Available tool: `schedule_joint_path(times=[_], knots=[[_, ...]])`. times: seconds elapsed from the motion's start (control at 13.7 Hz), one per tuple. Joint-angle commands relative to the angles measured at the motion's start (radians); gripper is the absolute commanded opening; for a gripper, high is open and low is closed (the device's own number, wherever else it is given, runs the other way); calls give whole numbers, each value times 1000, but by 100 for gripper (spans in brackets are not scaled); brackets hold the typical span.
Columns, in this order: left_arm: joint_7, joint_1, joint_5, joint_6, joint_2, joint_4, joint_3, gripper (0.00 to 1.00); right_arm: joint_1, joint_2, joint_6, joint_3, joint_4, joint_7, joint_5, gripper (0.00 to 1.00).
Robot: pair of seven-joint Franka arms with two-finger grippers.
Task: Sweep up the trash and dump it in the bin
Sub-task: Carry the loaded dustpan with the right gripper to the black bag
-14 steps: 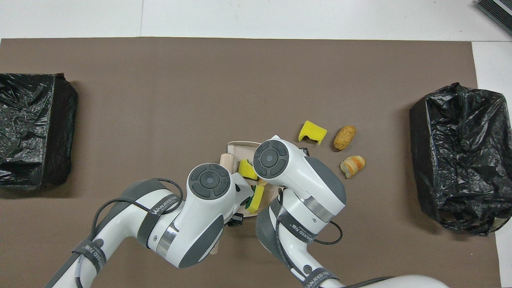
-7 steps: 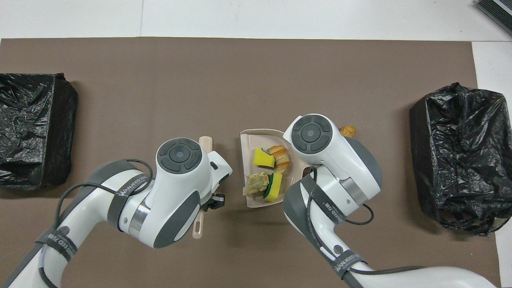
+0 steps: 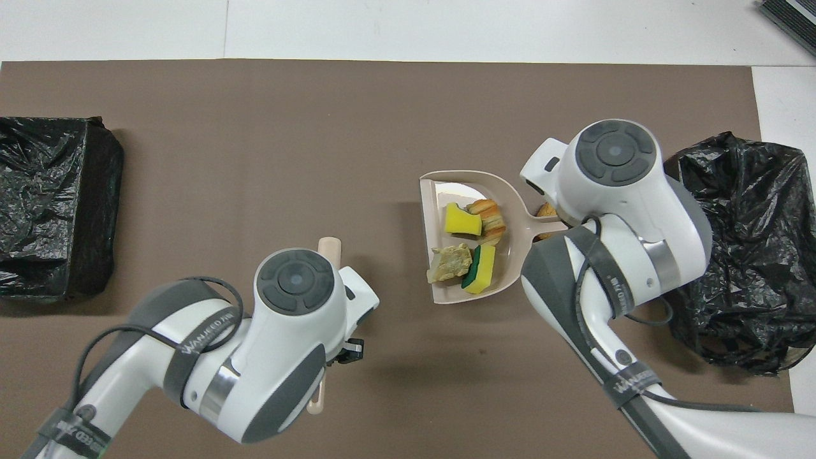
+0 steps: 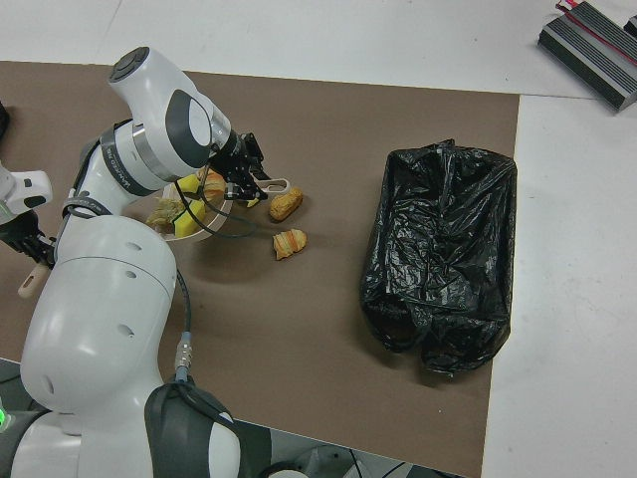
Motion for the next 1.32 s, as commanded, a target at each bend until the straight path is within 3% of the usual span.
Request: schedule_joint_path(times=[0.0,0.22,0.51,0.8,1.02,1.24], knots=[[-167,-145,-54,5,-101,-93,9,0,-82,-4,-62,6,66,-90,27,0],[-274,-246,-132,36,-121,-118,9,0,-207,-4,-65,5,97,-198,25,0],[-385,-355,-167,189,-123,-225,9,0,-374,-6,-63,2,101,-351,13,0],[-405,-404,-171,275,-130,-326,7,0,-527,-6,-45,-3,115,-512,-2,0],[-405,-412,-192,312,-136,-363,7,0,-609,-7,-45,-4,158,-574,-106,0],[-404,-412,-198,333,-138,-366,7,29,-620,-12,-14,-12,160,-522,-307,0]])
